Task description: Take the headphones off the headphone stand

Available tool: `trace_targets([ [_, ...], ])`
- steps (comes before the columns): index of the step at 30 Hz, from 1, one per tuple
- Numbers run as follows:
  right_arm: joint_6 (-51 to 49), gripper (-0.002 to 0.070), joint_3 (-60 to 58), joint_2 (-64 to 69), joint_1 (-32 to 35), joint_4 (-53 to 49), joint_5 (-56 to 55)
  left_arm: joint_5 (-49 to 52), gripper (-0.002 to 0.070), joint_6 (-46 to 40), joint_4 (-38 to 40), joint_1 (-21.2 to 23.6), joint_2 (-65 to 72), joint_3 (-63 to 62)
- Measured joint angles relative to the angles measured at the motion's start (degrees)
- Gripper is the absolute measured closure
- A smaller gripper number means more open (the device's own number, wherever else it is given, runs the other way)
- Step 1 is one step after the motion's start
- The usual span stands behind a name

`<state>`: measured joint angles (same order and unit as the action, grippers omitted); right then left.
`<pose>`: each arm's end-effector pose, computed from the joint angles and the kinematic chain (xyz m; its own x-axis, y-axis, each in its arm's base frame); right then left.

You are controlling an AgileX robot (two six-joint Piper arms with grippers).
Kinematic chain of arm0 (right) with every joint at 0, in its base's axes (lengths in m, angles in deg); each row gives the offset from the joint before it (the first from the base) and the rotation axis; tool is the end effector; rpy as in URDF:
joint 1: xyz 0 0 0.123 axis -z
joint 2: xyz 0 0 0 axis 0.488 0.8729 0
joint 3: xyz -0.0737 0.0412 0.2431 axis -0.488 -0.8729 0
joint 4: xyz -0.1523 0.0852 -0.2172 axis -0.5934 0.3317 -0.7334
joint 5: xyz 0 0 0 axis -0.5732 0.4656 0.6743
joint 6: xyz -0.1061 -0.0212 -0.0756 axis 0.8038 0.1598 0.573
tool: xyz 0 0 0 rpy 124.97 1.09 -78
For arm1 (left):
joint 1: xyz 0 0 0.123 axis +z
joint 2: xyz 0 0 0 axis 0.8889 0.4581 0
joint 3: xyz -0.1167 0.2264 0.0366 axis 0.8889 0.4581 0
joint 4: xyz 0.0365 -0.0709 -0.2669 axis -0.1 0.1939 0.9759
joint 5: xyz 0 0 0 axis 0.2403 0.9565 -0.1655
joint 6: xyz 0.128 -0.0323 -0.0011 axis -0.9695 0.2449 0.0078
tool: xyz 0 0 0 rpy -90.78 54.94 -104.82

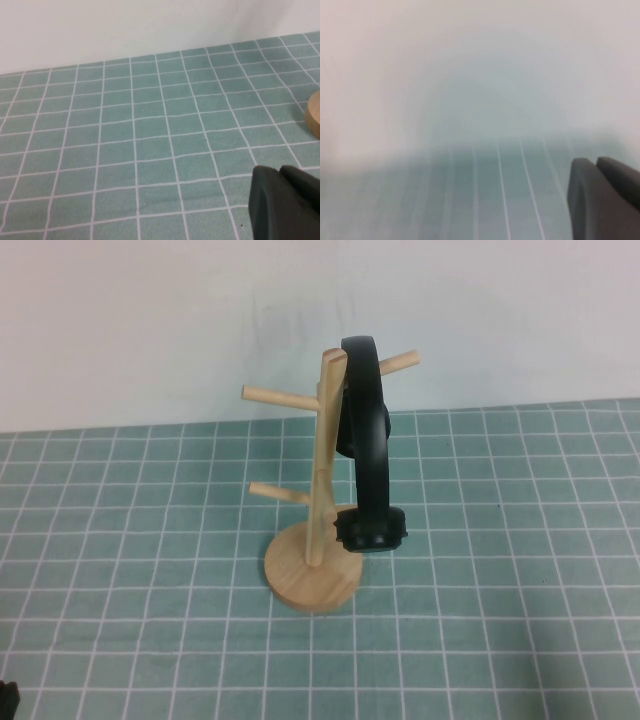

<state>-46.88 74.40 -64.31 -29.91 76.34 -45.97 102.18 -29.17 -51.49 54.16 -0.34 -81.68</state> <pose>0.1432 0.0052 0.2440 0.3274 0.0861 -0.9410 -0.0638 0.9956 0.0689 0.1458 -0.0202 0.1629 -0.2626 0.1394 -0.9548 0.1630 0.9817 0.0984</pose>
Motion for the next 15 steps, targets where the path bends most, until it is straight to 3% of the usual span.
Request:
trace_targets([
  [4,0.0,0.0682,0.0,0.0,0.0,0.1,-13.9,0.0,0.0681,0.0,0.0,0.0,0.0,0.0],
  [10,0.0,0.0682,0.0,0.0,0.0,0.2,-20.5,0.0,0.0681,0.0,0.0,0.0,0.0,0.0],
  [15,-3.0,0.0682,0.7,0.0,0.0,0.3,-36.4,0.0,0.0681,0.0,0.0,0.0,0.0,0.0],
])
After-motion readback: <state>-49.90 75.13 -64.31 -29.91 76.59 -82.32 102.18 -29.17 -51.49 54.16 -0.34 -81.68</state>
